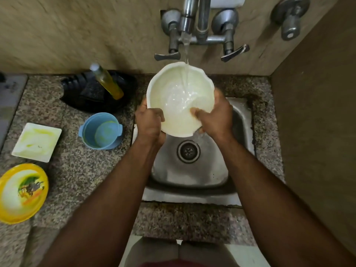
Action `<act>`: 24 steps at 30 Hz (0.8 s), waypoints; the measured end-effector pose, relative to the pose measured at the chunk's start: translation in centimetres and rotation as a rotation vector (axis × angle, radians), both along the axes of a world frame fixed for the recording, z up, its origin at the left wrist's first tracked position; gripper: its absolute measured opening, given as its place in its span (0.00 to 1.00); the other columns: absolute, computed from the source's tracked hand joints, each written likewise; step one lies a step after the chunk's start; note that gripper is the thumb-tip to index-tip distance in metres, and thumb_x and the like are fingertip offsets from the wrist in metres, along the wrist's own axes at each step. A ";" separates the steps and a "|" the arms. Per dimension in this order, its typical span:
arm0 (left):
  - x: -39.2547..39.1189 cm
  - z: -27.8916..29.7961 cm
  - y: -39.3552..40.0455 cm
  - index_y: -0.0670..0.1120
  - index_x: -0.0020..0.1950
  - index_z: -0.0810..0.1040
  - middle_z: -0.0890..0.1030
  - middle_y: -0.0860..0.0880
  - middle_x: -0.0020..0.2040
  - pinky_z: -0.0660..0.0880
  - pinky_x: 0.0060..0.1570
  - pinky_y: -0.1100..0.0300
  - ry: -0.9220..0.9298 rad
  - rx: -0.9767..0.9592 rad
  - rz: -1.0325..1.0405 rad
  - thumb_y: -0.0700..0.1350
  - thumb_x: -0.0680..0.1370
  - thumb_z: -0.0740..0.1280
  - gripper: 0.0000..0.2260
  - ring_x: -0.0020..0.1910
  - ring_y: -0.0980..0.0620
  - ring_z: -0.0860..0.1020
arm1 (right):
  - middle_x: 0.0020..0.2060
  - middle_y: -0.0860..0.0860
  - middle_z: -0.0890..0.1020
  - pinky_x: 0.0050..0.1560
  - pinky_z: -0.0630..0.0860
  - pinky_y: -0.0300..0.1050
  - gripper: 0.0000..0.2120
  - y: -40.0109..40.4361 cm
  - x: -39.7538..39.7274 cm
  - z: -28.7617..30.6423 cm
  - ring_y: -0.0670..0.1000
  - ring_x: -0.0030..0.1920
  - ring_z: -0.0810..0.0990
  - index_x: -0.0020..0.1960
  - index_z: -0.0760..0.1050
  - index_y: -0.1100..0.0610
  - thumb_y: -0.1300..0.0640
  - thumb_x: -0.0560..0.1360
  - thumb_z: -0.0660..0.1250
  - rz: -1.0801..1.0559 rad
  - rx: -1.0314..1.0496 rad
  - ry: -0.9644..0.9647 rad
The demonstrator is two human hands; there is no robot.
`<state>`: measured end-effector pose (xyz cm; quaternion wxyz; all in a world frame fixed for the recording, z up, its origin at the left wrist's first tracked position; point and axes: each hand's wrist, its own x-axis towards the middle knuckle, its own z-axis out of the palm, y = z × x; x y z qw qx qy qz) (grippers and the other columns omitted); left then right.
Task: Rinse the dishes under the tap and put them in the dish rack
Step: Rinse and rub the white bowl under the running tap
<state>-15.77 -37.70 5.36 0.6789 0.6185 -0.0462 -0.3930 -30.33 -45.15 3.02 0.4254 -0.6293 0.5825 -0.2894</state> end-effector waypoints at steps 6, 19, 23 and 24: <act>-1.1 -0.2 0.3 0.43 0.55 0.81 0.83 0.50 0.42 0.78 0.36 0.57 -0.003 0.009 -0.023 0.24 0.65 0.54 0.27 0.43 0.48 0.80 | 0.40 0.47 0.79 0.32 0.67 0.34 0.21 0.0 1.3 0.5 0.48 0.41 0.78 0.53 0.80 0.59 0.42 0.82 0.61 -0.185 -0.061 0.037; -3.0 -1.7 1.0 0.45 0.61 0.83 0.85 0.43 0.50 0.83 0.41 0.52 -0.249 0.113 0.082 0.32 0.67 0.59 0.26 0.47 0.46 0.83 | 0.61 0.49 0.76 0.44 0.84 0.42 0.48 6.7 4.1 -0.9 0.53 0.60 0.77 0.74 0.59 0.46 0.62 0.62 0.82 -0.345 0.634 -0.289; -2.1 -2.2 0.9 0.47 0.58 0.82 0.84 0.41 0.53 0.84 0.48 0.44 -0.165 0.229 -0.009 0.32 0.67 0.58 0.25 0.52 0.40 0.83 | 0.60 0.49 0.81 0.27 0.71 0.25 0.46 5.4 2.1 -0.7 0.52 0.59 0.80 0.68 0.73 0.55 0.49 0.55 0.87 -0.310 0.516 -0.077; -1.6 -2.4 1.0 0.44 0.57 0.82 0.84 0.41 0.51 0.84 0.46 0.44 -0.144 0.285 -0.041 0.31 0.67 0.58 0.23 0.51 0.38 0.83 | 0.58 0.49 0.84 0.35 0.75 0.29 0.44 4.5 1.3 -0.9 0.51 0.57 0.82 0.64 0.78 0.55 0.42 0.52 0.87 -0.271 0.442 0.022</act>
